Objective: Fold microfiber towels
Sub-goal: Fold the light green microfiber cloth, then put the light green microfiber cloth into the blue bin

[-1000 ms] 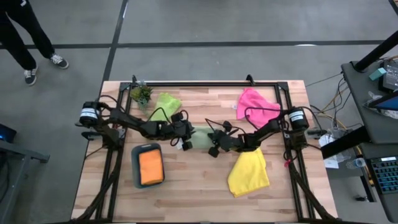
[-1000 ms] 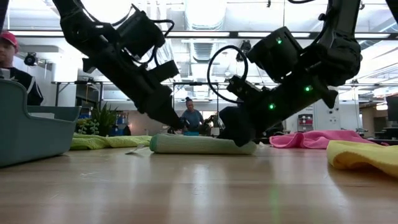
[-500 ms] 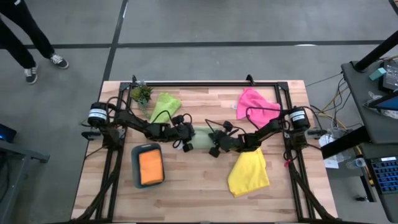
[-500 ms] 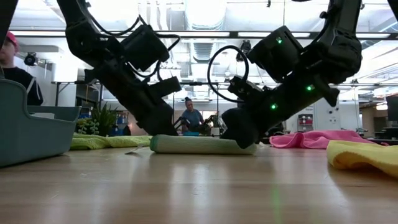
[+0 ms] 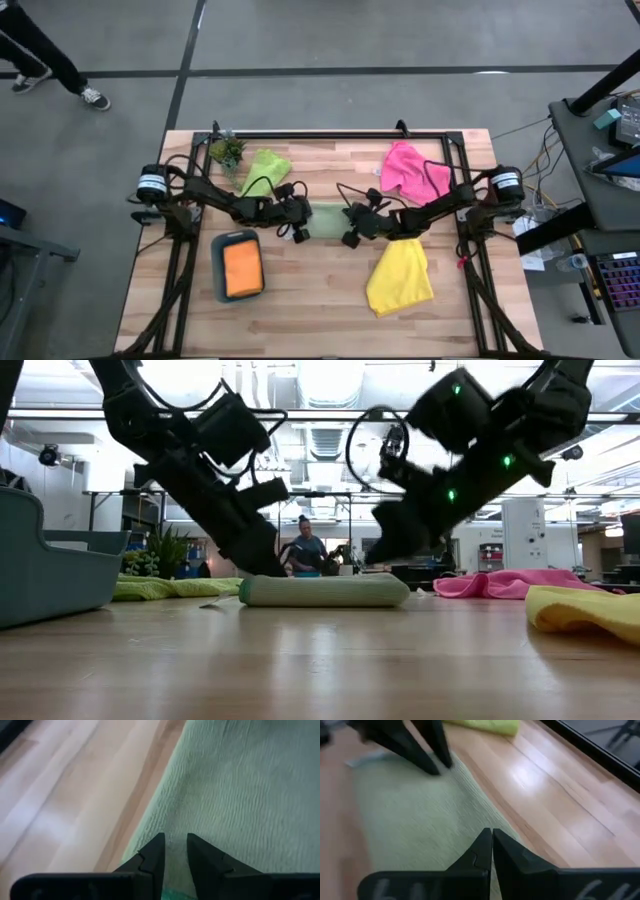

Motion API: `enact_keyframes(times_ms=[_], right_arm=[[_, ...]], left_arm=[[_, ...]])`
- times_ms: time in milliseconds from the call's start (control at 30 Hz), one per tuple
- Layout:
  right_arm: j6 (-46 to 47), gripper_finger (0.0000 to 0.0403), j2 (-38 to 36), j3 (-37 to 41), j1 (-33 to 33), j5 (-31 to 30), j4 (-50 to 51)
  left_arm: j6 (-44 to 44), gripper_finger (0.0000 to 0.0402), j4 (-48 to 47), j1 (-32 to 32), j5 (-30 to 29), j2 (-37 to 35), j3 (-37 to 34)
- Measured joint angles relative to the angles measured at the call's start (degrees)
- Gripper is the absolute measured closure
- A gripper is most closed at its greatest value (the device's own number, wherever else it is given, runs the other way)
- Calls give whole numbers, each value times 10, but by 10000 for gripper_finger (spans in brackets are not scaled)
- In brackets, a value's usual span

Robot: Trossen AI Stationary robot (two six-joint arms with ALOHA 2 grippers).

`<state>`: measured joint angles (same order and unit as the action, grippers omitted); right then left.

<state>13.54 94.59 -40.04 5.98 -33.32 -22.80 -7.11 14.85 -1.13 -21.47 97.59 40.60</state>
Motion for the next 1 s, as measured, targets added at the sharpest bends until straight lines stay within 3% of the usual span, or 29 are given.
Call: enact_keyframes(times_ms=[567,833,1000], right_arm=[[20,394,57,0,-23,7,-23],[34,394,-37,0,-23,57,46],[153,391,-114,0,-30,125,131]], left_arm=[[10,334,-9,-4,-52,-13,-1],[15,334,-53,3,-54,-92,4],[-25,334,-68,12,-1,-159,3]])
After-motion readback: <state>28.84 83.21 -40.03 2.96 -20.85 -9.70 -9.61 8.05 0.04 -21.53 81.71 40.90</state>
